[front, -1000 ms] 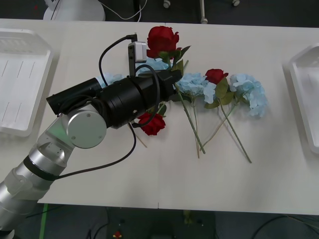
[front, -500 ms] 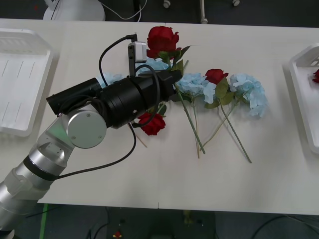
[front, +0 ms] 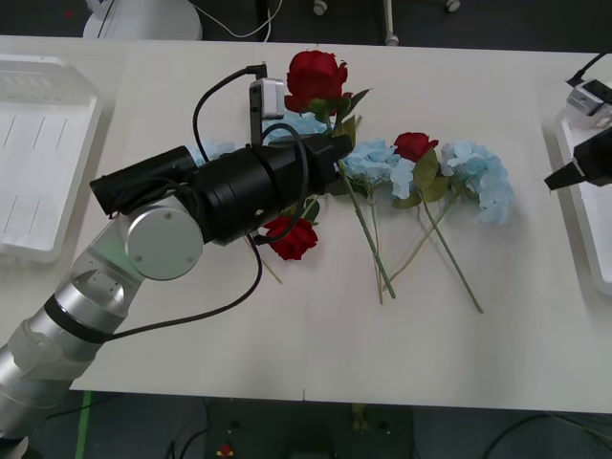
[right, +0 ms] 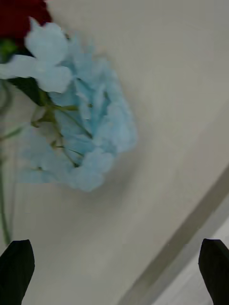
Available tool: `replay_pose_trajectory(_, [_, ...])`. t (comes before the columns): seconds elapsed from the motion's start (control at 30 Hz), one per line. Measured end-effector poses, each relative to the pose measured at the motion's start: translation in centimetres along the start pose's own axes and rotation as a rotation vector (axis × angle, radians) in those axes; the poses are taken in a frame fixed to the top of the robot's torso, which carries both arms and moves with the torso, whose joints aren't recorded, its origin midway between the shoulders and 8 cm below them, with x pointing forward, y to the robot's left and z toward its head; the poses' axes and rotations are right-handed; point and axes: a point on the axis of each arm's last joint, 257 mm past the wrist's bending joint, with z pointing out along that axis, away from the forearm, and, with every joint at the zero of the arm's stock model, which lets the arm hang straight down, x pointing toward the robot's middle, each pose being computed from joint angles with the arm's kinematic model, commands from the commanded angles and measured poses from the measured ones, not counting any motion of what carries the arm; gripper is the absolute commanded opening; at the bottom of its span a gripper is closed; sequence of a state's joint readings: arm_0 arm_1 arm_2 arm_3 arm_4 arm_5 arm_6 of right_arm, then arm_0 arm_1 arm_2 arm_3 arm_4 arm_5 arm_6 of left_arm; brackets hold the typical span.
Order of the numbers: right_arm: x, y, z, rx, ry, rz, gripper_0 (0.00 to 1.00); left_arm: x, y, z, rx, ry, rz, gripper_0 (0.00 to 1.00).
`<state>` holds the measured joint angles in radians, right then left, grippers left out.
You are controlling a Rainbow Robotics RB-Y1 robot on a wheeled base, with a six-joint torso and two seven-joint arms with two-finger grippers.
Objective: Put the red flowers into the right box and the blue flowers into the left box
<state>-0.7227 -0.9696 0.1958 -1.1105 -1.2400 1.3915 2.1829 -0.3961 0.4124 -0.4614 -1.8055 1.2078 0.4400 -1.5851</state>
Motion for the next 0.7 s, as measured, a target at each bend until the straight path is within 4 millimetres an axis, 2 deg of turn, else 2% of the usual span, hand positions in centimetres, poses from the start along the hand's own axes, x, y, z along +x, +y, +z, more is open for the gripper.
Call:
replay_pose_trajectory(0.1, [-0.6, 5.3, 0.3, -0.139, -0.071, -0.036, 1.00, 0.1, -0.1, 0.0, 0.004, 0.028, 0.002, 0.00])
replay_pose_trajectory(0.3, [0.6, 14.2, 0.5, -0.410, -0.131, 0.020, 1.00, -0.6, -0.1, -0.1, 0.008, 0.063, 0.010, 0.00])
replay_pose_trajectory(0.5, [0.5, 20.8, -1.3, -0.616, -0.140, 0.141, 1.00, -1.3, 0.2, -0.4, 0.001, 0.063, 0.013, 0.00])
replay_pose_trajectory(0.7, [-0.2, 25.8, -3.3, -0.725, -0.157, 0.089, 1.00, -1.5, 0.5, -0.2, -0.004, 0.063, 0.014, 0.00])
